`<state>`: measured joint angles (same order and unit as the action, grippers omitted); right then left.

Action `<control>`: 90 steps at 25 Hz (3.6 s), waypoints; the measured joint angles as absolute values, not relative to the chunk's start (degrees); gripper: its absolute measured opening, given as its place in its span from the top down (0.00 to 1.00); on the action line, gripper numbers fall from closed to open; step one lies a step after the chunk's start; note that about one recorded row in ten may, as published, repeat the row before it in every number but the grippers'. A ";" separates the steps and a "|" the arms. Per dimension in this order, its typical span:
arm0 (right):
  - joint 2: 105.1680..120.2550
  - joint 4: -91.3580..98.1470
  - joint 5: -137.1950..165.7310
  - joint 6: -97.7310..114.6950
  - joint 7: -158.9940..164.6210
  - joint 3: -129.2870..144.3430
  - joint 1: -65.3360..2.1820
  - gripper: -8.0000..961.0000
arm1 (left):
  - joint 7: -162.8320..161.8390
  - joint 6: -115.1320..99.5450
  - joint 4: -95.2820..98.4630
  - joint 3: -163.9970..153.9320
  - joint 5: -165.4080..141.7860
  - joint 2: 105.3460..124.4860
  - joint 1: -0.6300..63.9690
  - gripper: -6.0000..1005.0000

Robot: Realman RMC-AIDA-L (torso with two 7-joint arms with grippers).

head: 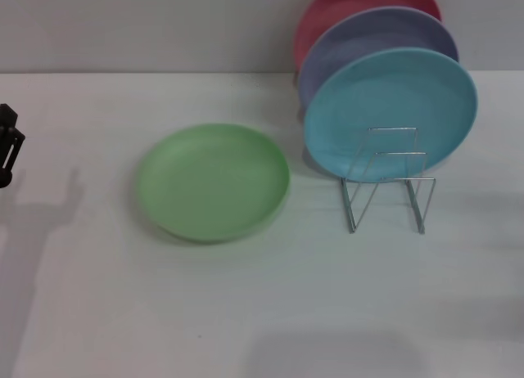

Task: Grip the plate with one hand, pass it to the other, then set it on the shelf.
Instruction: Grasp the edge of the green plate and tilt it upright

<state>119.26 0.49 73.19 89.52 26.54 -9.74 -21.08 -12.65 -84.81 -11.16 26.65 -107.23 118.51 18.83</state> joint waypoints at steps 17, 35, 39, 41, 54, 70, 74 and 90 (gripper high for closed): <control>119.06 -0.18 75.15 87.79 22.35 -6.87 -22.23 0.51 | -10.35 -82.72 -12.39 25.60 -107.23 118.66 20.71 0.16; 118.90 -0.44 75.32 81.51 22.43 -6.85 -23.85 0.51 | -5.10 -59.84 -29.87 32.95 -107.85 110.32 24.32 0.16; 118.91 -0.43 75.33 81.06 22.30 -7.02 -23.91 0.51 | 3.63 -45.99 -40.48 44.11 -112.34 107.36 22.07 0.16; 118.91 -0.44 75.32 80.93 22.30 -7.12 -23.91 0.51 | 6.76 -39.92 -45.23 49.74 -115.23 107.08 20.12 0.16; 119.06 -0.73 75.03 79.73 22.16 -7.30 -24.25 0.51 | 28.82 3.49 -74.62 84.31 -134.95 118.06 8.15 0.16; 118.97 -0.41 75.15 79.71 22.15 -6.94 -25.57 0.51 | 16.58 51.72 -80.02 101.18 -144.20 118.04 19.97 0.16; 118.95 -0.25 75.15 79.65 22.15 -6.94 -25.94 0.51 | 12.03 57.09 -80.06 100.95 -151.10 118.23 23.19 0.16; 118.83 2.11 75.00 77.73 22.54 -6.95 -27.35 0.51 | -0.24 62.21 -72.13 96.70 -157.55 118.37 32.06 0.28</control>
